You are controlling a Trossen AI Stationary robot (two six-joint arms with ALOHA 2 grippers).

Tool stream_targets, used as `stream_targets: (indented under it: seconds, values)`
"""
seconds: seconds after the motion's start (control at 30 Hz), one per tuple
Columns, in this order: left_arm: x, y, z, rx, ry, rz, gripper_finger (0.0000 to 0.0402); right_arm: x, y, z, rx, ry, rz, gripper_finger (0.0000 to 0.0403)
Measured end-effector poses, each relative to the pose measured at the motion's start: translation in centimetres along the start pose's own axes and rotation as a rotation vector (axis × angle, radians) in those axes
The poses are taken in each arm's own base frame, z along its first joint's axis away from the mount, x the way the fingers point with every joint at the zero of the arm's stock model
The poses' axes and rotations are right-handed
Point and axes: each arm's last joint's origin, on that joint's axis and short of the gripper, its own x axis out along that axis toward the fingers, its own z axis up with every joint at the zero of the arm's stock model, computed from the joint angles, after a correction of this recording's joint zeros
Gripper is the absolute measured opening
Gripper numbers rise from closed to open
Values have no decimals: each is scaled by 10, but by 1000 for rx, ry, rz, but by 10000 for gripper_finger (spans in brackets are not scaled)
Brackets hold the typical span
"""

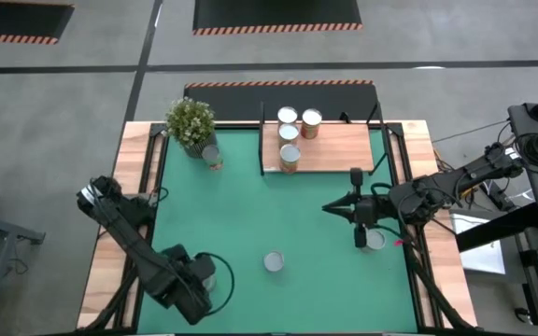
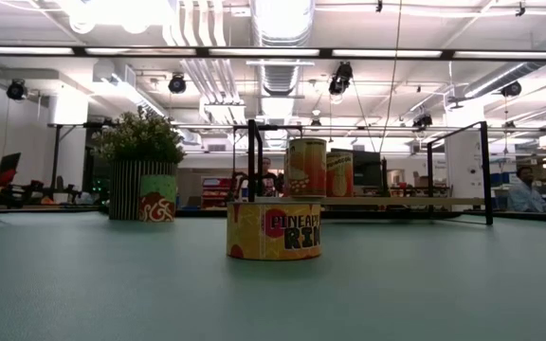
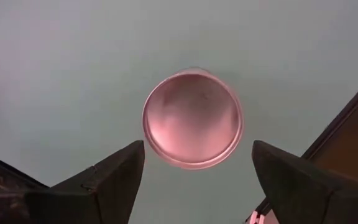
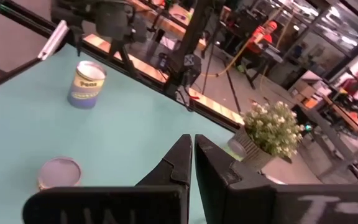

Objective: Pick and place cans onto a shelf
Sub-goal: Put the purple can on the shelf

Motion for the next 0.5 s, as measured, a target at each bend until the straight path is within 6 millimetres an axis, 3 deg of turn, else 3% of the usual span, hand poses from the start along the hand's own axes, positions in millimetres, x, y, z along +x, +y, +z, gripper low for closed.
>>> stream_targets:
  seconds: [0.27, 0.5]
  values:
    - [0, 0, 0, 33, -3, 0, 320, 0, 0, 1, -14, -19, 19, 9]
    - [-1, 7, 28, -289, 32, -12, 329, 0, 0, 1, -18, -16, 20, 9]
